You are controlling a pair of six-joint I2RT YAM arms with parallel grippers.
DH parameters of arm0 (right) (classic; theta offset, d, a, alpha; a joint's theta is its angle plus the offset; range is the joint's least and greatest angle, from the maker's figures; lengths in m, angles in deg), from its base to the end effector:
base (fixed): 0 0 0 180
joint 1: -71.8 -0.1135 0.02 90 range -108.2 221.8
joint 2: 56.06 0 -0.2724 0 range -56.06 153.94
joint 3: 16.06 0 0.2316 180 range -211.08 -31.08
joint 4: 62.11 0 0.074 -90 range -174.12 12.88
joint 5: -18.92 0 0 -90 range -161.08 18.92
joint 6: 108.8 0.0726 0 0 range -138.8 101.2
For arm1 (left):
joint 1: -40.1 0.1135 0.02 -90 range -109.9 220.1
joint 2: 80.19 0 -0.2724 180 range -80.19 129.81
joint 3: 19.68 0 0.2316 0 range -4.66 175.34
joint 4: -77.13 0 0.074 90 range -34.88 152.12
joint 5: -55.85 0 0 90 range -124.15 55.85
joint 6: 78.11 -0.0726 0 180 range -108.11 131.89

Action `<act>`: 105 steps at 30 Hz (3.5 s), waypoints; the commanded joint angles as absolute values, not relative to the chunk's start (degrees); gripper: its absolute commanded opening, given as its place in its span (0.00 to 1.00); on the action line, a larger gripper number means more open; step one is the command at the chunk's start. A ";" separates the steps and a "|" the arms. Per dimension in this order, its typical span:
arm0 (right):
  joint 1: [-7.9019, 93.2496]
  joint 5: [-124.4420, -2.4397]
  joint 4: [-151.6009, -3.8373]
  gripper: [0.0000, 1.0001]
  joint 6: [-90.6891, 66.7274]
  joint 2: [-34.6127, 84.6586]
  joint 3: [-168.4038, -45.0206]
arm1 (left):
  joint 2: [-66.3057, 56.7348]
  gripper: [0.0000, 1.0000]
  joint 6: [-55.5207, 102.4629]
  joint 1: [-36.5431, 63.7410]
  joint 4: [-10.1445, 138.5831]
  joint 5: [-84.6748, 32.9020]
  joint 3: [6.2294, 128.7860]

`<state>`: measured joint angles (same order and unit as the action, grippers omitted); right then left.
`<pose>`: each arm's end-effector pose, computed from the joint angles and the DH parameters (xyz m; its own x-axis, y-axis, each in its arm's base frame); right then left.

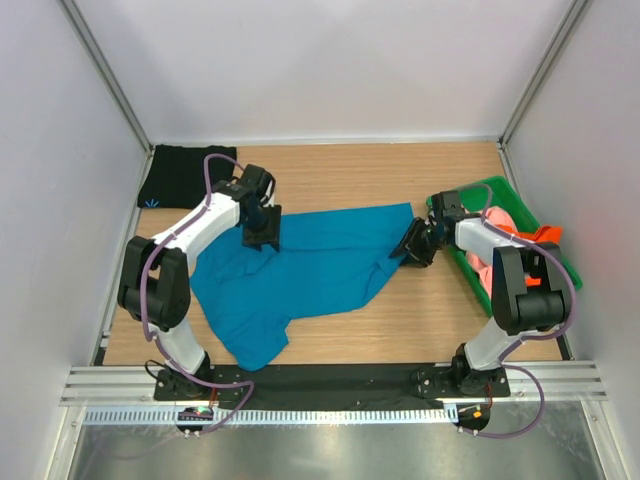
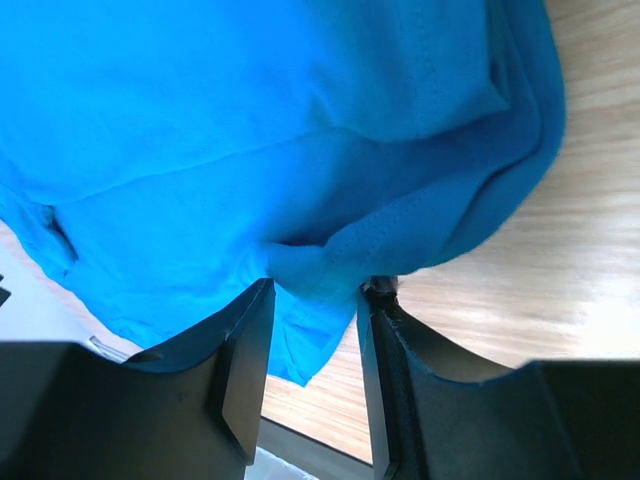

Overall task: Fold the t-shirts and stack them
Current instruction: Fold the tshirt

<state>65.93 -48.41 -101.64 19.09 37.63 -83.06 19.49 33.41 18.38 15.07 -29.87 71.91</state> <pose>0.2969 0.0586 0.1523 -0.8713 0.4801 -0.1016 0.3626 0.7693 0.5260 0.3183 -0.1326 0.2117 -0.9569 -0.0126 -0.2901 0.0447 0.9808 -0.1899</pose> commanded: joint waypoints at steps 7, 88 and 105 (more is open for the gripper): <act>61.52 -55.34 -112.89 0.49 20.92 30.96 -85.66 | 18.33 0.50 32.28 19.09 14.57 -28.17 73.12; 56.95 -78.63 -137.49 0.02 9.50 27.26 -83.81 | -18.56 0.52 66.90 24.98 9.39 -30.89 40.43; 61.69 -74.77 -136.98 0.01 6.69 28.58 -84.16 | -36.68 0.53 93.71 27.97 -6.62 -39.51 33.84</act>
